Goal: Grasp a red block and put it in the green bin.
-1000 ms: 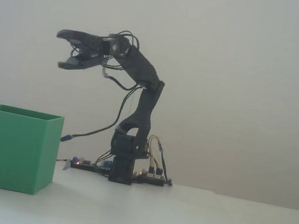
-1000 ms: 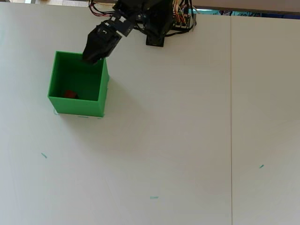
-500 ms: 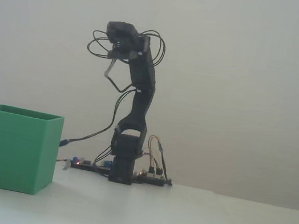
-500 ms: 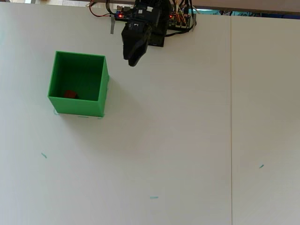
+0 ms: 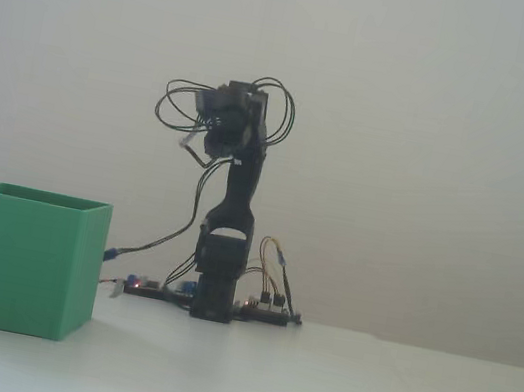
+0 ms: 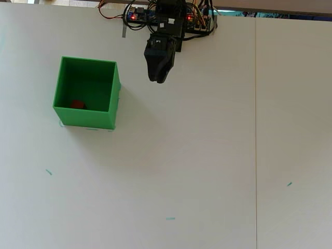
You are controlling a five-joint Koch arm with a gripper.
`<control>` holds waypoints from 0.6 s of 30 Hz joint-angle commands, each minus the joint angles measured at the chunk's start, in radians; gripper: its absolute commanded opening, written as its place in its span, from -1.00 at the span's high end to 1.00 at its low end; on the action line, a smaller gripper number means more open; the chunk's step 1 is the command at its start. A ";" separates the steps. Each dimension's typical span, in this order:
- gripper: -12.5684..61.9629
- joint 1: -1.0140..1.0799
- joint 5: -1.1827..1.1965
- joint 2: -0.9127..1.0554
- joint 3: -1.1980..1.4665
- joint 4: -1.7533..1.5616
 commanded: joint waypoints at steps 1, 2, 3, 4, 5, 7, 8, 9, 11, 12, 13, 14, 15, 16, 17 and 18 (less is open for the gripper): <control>-0.13 -0.026 0.029 0.025 0.046 -0.135; -0.13 -0.035 0.034 0.034 0.097 -0.169; -0.13 -0.051 0.038 0.035 0.150 -0.193; -0.14 -0.061 0.038 0.044 0.206 -0.215; -0.16 -0.069 0.038 0.058 0.261 -0.242; -0.16 -0.074 0.037 0.060 0.368 -0.318; -0.16 -0.074 0.037 0.061 0.417 -0.351; -0.16 -0.074 0.037 0.063 0.459 -0.377; -0.16 -0.071 0.037 0.078 0.529 -0.402; -0.18 -0.069 0.037 0.081 0.563 -0.405; -0.20 -0.069 0.037 0.087 0.594 -0.407; -0.20 -0.069 0.038 0.087 0.626 -0.408; -0.21 -0.067 0.038 0.091 0.661 -0.411; -0.22 -0.069 0.038 0.103 0.701 -0.436; -0.22 -0.071 0.038 0.106 0.738 -0.472; -0.22 -0.071 0.038 0.106 0.775 -0.508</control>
